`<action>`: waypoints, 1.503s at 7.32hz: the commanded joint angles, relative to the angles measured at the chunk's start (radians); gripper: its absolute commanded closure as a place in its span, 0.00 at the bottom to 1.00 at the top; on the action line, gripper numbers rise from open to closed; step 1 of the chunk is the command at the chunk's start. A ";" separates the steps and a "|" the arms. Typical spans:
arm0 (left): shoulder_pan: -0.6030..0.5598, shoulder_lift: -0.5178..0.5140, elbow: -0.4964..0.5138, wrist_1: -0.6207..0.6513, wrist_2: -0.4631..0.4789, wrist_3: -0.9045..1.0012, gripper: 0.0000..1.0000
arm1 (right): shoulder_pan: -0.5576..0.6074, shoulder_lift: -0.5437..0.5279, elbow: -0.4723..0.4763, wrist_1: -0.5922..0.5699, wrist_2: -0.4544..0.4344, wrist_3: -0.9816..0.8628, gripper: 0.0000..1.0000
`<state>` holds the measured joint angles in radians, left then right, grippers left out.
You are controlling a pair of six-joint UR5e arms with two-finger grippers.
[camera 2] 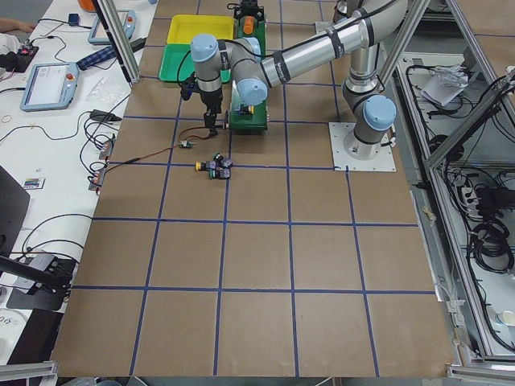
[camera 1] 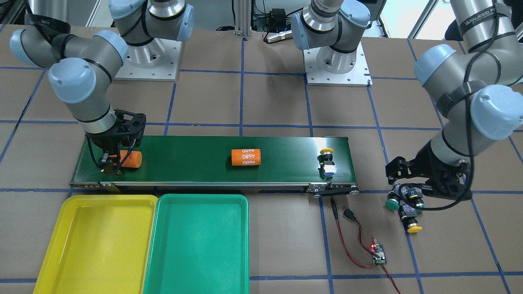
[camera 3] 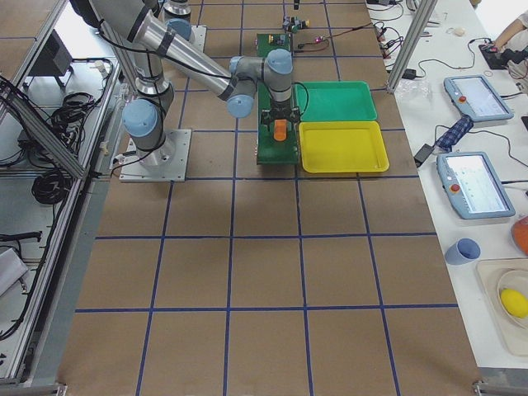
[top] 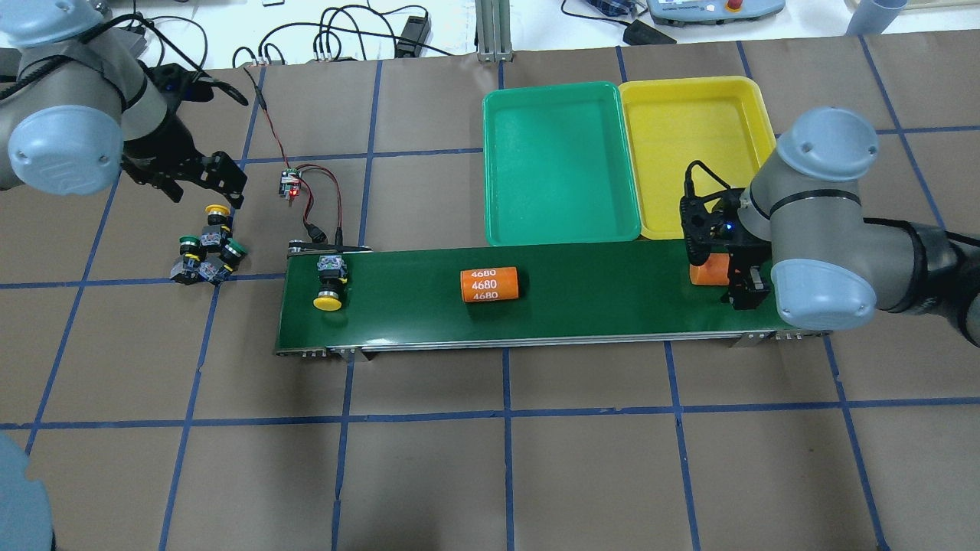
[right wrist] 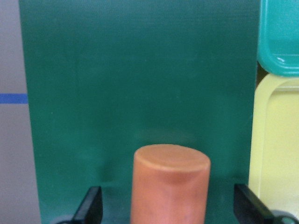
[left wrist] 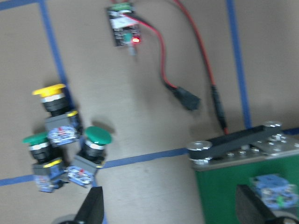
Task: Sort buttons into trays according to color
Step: 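Lower battery onto belt with right gripper while left releases button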
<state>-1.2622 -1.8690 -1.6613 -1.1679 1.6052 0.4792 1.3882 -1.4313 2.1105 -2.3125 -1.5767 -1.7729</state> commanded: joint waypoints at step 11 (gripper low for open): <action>0.198 -0.211 -0.025 0.106 -0.084 0.174 0.02 | -0.124 -0.011 0.008 0.027 0.023 -0.092 0.00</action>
<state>-1.0653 -2.0780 -1.6858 -1.0572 1.5211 0.6537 1.3019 -1.4373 2.1168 -2.2864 -1.5529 -1.8509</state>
